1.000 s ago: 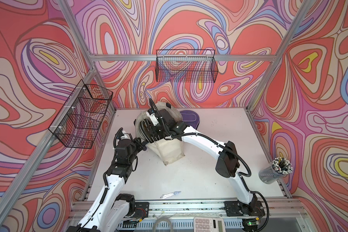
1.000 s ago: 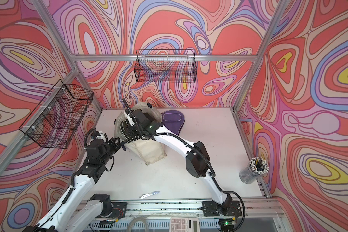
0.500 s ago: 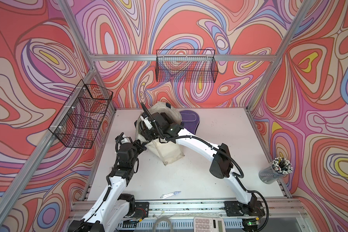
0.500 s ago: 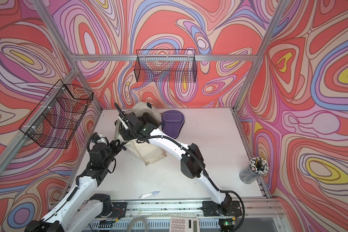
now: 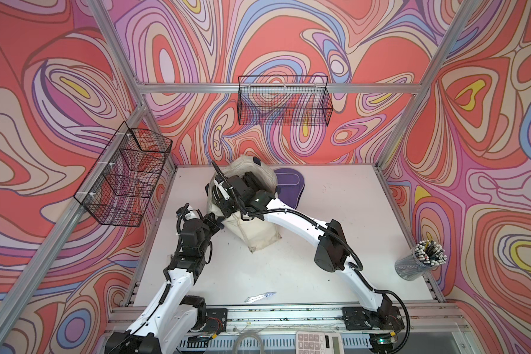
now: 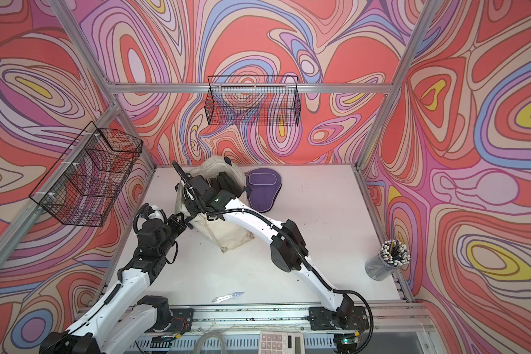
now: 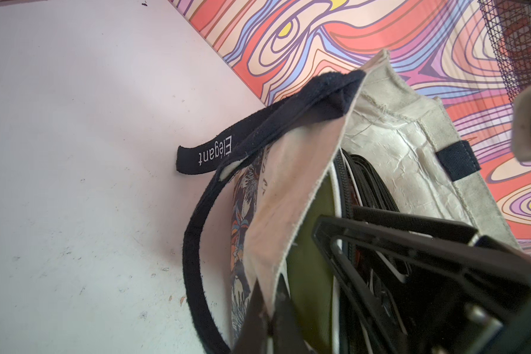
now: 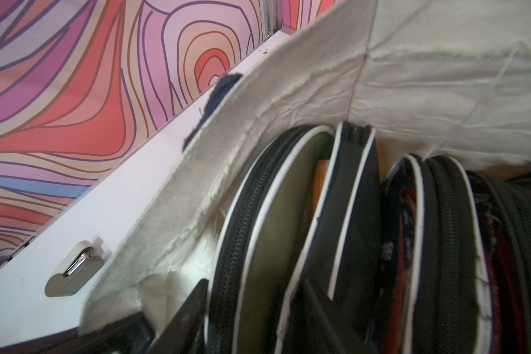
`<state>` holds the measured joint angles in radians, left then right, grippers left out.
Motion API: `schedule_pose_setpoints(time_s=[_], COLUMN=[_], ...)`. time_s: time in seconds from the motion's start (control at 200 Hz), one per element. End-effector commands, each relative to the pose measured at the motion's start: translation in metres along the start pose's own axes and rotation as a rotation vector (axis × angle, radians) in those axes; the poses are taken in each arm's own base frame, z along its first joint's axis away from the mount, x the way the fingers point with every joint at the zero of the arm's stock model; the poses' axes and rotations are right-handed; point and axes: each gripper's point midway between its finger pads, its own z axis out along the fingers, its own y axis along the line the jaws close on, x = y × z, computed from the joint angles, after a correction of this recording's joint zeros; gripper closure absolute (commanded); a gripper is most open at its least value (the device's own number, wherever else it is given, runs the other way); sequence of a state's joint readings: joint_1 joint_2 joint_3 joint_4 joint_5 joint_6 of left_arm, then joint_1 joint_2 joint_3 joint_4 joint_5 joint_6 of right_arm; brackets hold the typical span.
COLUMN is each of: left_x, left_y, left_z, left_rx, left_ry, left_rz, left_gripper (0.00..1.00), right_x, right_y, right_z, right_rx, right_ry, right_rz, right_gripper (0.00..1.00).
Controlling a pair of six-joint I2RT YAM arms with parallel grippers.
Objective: Remove the ping pong set from the canvas bag
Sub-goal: Pick up the ping pong set from the canvas bag.
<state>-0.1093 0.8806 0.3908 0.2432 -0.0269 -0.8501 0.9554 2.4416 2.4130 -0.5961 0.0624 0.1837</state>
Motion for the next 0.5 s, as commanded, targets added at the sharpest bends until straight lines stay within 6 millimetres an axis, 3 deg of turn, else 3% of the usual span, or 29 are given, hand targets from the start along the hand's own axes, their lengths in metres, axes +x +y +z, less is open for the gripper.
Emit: schedule_pose_setpoints(time_s=[0.0, 0.1, 0.205, 0.33, 0.496], left_x=[0.000, -0.001, -0.002, -0.002, -0.001], left_y=[0.007, 0.006, 0.006, 0.006, 0.008], left_z=[0.001, -0.001, -0.002, -0.001, 0.001], left_rx=[-0.012, -0.007, -0.010, -0.011, -0.020], left_ry=[-0.013, -0.016, -0.022, -0.019, -0.018], left_rz=[-0.009, -0.005, -0.001, 0.002, 0.003], left_gripper=[1.00, 1.00, 1.00, 1.00, 1.00], right_x=[0.019, 0.023, 0.020, 0.011, -0.017], right_y=[-0.006, -0.008, -0.012, -0.014, -0.013], right_z=[0.019, 0.024, 0.022, 0.015, -0.007], right_rx=[0.038, 0.053, 0.075, 0.091, 0.099], right_ry=[0.037, 0.040, 0.029, 0.008, -0.054], right_rz=[-0.007, -0.004, 0.000, -0.001, -0.006], right_gripper=[0.51, 0.59, 1.00, 1.00, 1.00])
